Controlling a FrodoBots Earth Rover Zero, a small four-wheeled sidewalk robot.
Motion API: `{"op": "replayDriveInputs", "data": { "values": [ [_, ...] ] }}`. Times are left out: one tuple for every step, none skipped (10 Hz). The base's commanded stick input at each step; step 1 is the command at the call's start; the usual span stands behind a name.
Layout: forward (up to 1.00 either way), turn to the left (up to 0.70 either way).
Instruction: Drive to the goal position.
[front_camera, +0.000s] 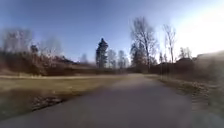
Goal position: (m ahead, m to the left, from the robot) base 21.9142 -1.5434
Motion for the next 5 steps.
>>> {"op": "replayDriveInputs", "data": {
  "values": [
    [0.70,0.00],
    [0.70,0.00],
    [0.70,0.00],
    [0.70,0.00],
    [0.70,0.00]
  ]
}}
